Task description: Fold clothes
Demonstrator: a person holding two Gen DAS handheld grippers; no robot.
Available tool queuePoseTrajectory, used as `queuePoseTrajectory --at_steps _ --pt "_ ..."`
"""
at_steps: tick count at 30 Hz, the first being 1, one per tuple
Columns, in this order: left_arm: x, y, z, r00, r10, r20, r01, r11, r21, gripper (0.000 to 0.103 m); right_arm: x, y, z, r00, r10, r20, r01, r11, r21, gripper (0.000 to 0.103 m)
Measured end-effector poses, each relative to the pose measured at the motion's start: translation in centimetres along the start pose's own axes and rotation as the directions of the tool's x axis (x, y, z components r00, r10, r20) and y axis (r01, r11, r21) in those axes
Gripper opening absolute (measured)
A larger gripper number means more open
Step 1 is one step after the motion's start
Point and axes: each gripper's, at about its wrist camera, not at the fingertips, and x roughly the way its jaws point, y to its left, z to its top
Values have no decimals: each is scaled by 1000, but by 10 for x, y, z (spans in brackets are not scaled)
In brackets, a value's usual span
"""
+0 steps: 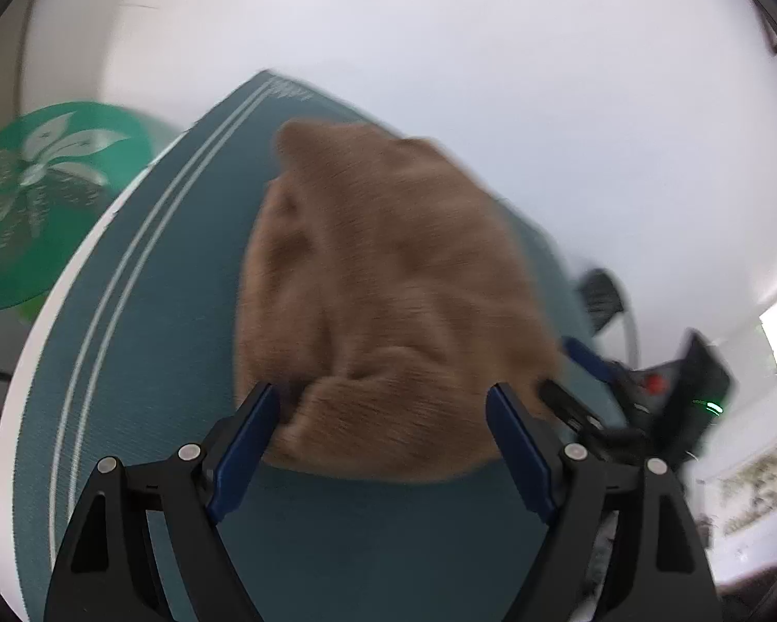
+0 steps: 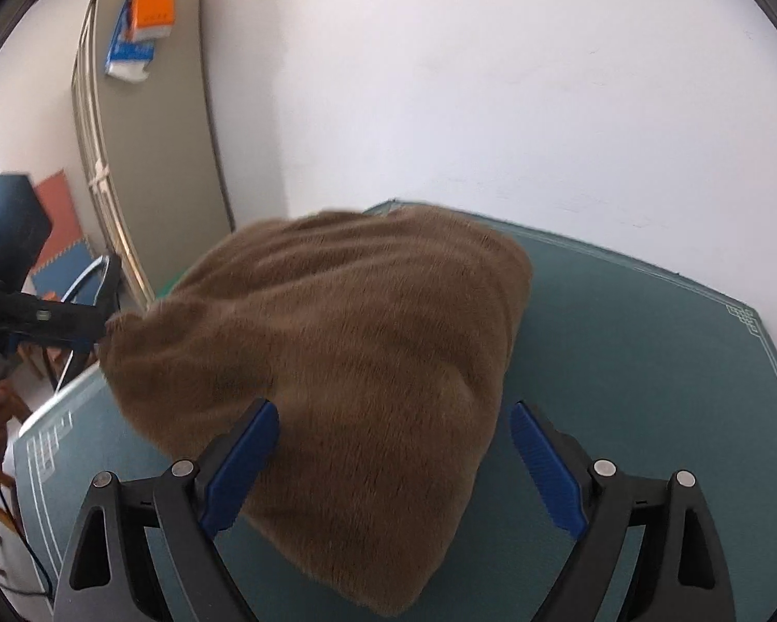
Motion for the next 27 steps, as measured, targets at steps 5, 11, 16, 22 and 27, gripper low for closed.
queuePoseTrajectory --at_steps 5,11,16,22,27 --pt "24 33 -9 999 -20 -41 16 997 -82 88 17 -7 -22 992 2 -124 1 1000 20 93" --pt "28 29 -7 999 31 -23 -32 998 -48 92 24 -12 -30 988 24 -153 -15 998 63 93" --pt "29 23 2 998 51 -34 -52 998 -42 93 25 -11 -30 988 27 -151 -18 998 64 93" --pt "10 -10 38 993 107 49 -111 989 94 93 -7 -4 -22 999 -2 -47 4 999 48 94" --pt "-2 -23 88 993 41 114 -58 987 147 93 -39 5 -7 996 -5 92 0 998 58 94"
